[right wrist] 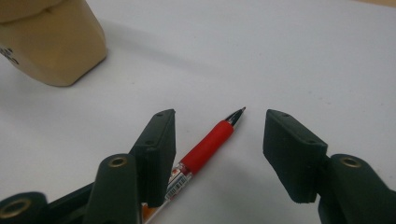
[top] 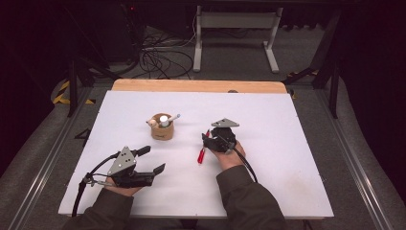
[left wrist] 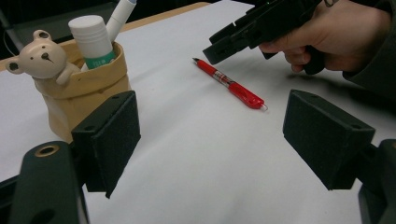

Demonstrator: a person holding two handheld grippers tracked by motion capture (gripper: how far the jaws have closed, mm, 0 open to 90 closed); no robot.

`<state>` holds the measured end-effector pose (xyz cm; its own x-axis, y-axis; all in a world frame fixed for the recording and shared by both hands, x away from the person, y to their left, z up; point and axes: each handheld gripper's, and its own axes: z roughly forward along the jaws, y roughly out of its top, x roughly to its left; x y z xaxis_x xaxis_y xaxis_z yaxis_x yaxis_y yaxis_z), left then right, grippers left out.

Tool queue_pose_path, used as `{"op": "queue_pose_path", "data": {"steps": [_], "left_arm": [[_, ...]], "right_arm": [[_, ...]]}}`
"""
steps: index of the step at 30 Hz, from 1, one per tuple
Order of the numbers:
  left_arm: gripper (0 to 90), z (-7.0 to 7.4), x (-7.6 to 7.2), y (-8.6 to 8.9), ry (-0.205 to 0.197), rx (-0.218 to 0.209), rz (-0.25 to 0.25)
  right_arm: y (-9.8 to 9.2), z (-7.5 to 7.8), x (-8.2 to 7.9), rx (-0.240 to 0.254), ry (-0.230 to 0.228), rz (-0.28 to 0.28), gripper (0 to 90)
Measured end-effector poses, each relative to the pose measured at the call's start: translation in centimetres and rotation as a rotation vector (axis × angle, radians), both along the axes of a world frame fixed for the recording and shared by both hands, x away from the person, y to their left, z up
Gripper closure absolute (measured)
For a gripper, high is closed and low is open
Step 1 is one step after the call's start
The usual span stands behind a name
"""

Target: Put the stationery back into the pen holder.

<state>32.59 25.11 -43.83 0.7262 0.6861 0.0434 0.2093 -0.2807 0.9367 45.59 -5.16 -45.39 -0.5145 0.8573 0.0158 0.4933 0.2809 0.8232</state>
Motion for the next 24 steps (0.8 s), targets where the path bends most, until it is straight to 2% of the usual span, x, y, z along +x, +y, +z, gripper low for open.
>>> {"op": "queue_pose_path", "data": {"steps": [12,24], "left_arm": [[19.9,0.0,0.0,-0.1,-0.006,0.005,-0.001],[20.0,0.0,0.0,-0.1,-0.002,0.004,0.0]], "right_arm": [[0.6,-0.9,0.3,-0.021,0.038,0.009,46.6],[0.9,-1.4,0.6,-0.038,0.045,0.001,48.6]]}}
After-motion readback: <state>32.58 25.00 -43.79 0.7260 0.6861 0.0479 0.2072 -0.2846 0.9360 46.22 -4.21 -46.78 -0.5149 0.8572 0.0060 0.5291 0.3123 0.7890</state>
